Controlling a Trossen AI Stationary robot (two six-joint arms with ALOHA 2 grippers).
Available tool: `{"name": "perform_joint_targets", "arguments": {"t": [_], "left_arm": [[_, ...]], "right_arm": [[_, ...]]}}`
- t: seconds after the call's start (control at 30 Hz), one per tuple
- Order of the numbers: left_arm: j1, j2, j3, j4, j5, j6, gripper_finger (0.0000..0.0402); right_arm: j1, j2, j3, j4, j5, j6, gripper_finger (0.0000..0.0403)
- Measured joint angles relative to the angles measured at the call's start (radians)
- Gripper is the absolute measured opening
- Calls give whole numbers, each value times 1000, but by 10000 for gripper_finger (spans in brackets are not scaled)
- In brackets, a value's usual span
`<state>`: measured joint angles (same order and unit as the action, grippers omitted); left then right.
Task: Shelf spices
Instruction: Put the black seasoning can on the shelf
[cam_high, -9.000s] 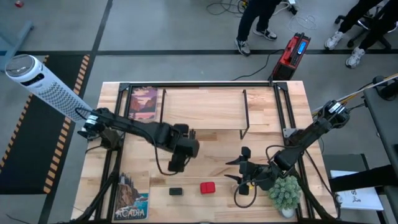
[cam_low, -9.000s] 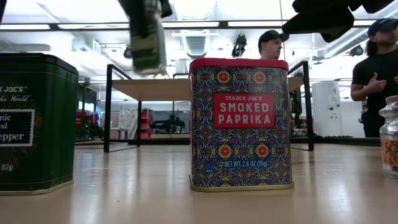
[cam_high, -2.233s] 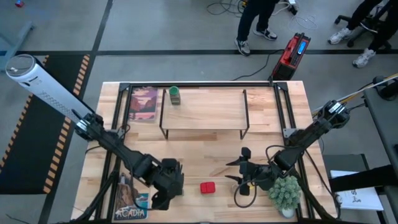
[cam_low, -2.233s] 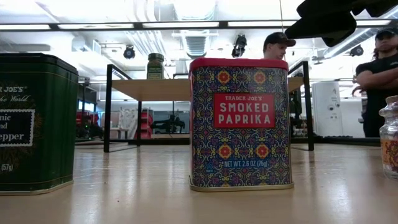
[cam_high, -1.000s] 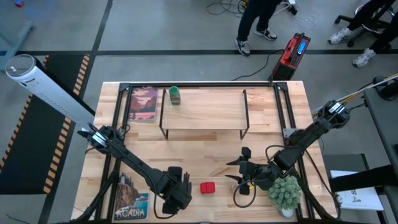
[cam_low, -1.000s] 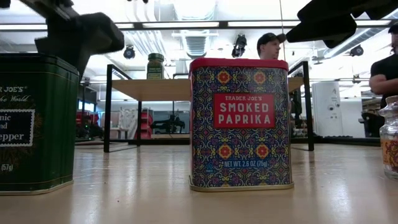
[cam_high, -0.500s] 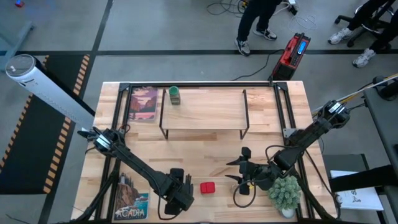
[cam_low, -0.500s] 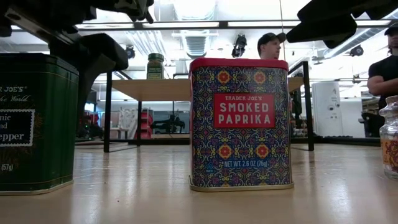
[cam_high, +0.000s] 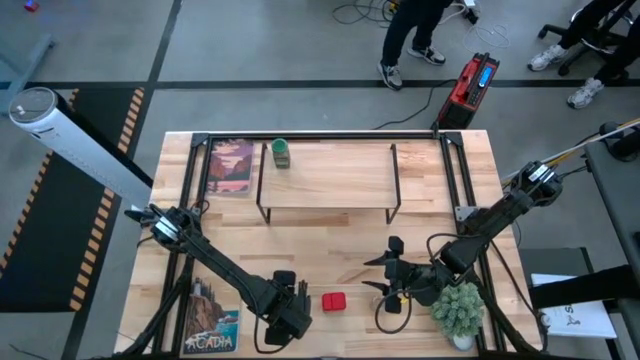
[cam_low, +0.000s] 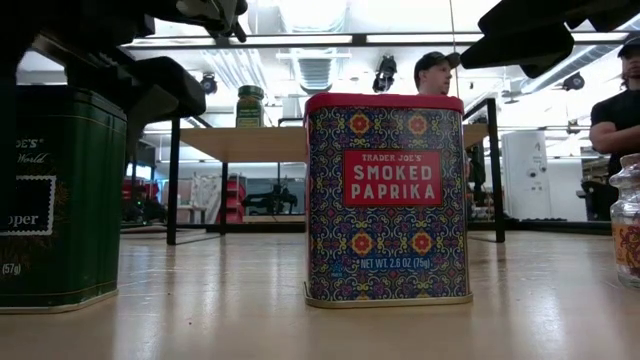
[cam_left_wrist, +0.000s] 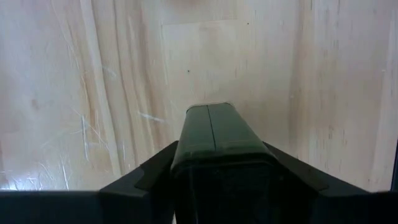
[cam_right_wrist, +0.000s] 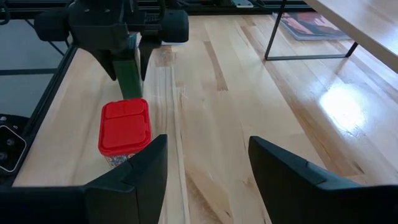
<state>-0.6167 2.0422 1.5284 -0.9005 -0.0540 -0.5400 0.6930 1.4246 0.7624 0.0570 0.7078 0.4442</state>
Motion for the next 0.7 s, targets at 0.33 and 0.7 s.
{"name": "perform_joint_targets", "arguments": {"t": [0.33,0.7], "left_arm": [[0,0,0,0,0,0,121],[6,-3,25,-60,19,15,129]], "right_arm": [[0,0,0,0,0,-2,201],[0,1,0,0,0,-2,201]]}}
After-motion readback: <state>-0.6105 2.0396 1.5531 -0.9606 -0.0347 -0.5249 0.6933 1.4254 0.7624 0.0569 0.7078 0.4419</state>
